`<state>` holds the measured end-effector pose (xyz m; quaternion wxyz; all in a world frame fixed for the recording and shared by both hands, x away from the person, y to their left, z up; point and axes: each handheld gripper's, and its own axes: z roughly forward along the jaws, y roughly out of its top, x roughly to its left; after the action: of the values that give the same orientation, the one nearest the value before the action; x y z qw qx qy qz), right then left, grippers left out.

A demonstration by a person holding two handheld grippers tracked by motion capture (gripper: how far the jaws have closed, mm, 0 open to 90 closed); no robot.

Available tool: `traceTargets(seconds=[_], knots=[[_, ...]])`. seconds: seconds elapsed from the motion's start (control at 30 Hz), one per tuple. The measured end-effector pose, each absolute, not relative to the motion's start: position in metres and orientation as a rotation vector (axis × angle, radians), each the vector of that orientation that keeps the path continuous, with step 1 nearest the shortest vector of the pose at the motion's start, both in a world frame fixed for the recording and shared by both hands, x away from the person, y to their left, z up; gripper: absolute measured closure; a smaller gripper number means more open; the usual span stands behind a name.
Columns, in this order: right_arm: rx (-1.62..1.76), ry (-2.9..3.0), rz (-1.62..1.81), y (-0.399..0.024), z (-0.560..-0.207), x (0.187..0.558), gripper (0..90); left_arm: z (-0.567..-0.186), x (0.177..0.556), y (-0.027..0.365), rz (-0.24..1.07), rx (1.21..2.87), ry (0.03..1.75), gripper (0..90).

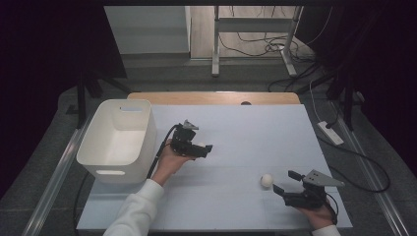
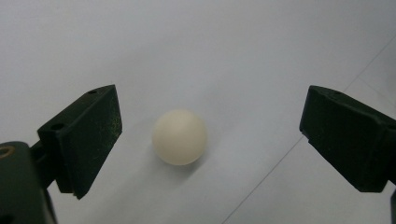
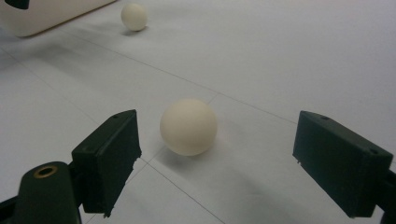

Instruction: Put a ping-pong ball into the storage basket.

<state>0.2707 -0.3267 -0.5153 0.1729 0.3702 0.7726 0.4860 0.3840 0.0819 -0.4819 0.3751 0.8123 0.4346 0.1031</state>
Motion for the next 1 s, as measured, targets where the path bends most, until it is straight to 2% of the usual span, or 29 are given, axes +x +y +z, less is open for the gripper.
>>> traceTargets(seconds=[1.0], knots=[[1.052, 2.19, 1.375, -0.327, -0.516, 0.271, 15.1, -0.508, 0.405, 0.077, 0.207, 2.164, 1.171, 7.6]])
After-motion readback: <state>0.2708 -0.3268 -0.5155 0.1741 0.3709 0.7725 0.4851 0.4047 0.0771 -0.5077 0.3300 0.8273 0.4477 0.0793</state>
